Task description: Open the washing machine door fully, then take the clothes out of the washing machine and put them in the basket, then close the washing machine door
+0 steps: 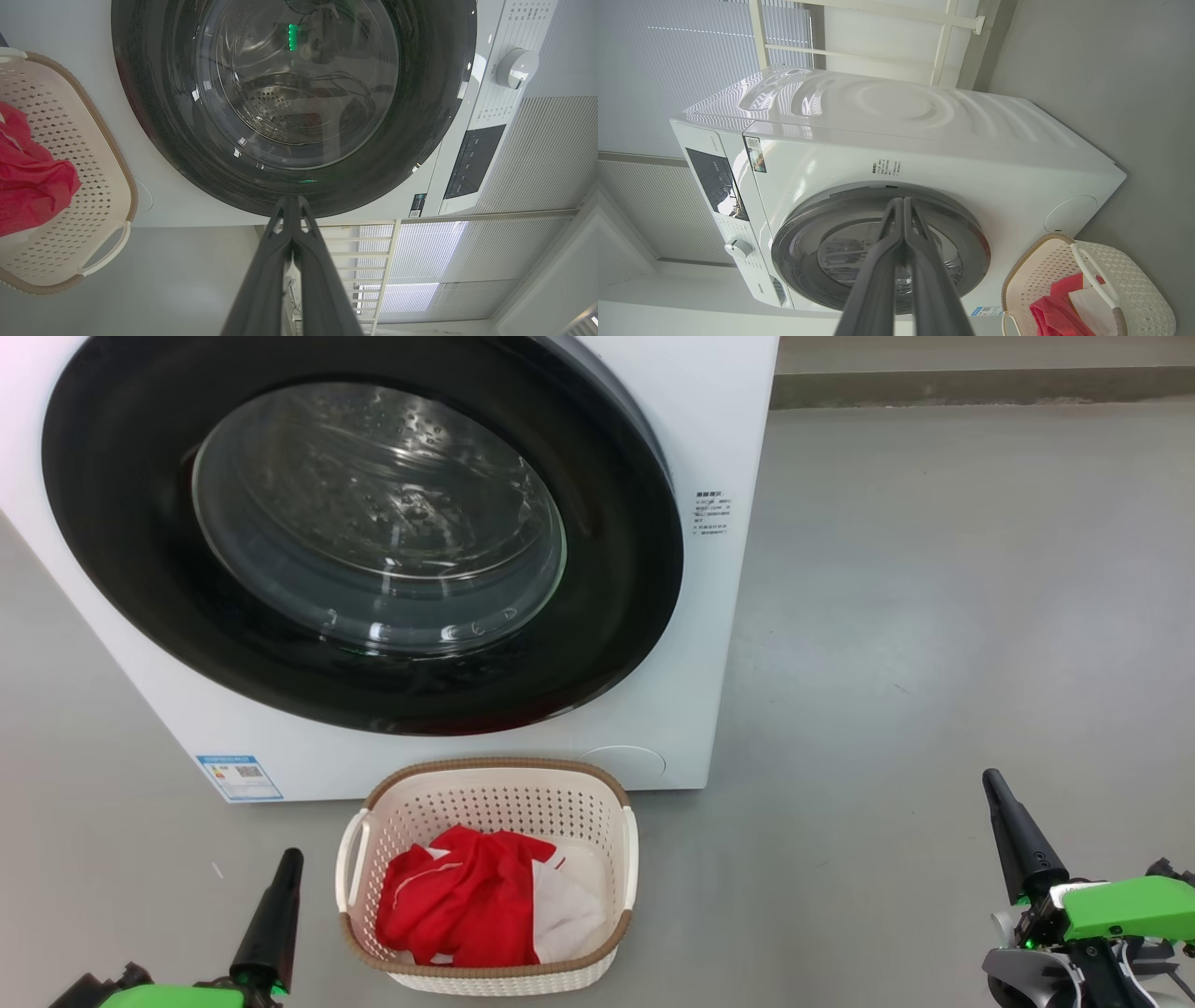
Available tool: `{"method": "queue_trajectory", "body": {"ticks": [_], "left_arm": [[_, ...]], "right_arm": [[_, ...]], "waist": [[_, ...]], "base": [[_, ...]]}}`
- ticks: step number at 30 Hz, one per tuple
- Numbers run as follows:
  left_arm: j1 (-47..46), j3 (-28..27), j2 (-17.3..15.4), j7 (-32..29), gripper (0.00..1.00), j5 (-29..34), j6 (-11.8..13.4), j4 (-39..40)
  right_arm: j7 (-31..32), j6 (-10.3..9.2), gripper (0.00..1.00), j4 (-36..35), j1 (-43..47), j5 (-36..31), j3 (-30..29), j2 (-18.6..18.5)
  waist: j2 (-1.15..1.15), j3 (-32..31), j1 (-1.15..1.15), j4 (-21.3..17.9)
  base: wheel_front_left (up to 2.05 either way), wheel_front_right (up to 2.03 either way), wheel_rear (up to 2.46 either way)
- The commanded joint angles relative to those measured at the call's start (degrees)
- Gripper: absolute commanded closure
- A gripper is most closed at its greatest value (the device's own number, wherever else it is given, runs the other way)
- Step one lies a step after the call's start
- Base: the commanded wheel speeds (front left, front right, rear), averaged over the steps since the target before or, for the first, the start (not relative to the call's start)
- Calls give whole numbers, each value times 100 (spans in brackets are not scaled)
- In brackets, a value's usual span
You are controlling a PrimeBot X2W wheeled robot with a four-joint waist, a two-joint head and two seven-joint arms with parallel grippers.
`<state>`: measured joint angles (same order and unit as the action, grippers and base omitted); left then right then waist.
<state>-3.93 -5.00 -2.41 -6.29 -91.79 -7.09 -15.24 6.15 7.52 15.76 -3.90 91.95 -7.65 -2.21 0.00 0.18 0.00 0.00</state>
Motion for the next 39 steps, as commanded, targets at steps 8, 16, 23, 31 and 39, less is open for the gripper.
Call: {"method": "queue_trajectory", "body": {"ticks": [8,16,23,31,39], "left_arm": [[-226,-152,-47,-20,100,-38,-40,121],[-226,-151,-47,-20,100,-38,-40,121],[-226,-151,-47,-20,100,-38,-40,121],[-225,-151,-47,-20,100,-38,-40,121],[-225,-151,-47,-19,100,-38,-40,121]], "right_arm": [[36,-3,100,-174,-228,20,111,-66],[35,-3,100,-174,-228,20,111,-66],[35,-3,100,-174,-228,20,112,-66],[35,-3,100,-174,-228,20,112,-66],[35,-3,100,-174,-228,21,112,-66]], "waist": [[0,0,0,0],[0,0,0,0],[0,0,0,0],[0,0,0,0],[0,0,0,0]], "base": [[0,0,0],[0,0,0],[0,0,0],[0,0,0],[0,0,0]]}}
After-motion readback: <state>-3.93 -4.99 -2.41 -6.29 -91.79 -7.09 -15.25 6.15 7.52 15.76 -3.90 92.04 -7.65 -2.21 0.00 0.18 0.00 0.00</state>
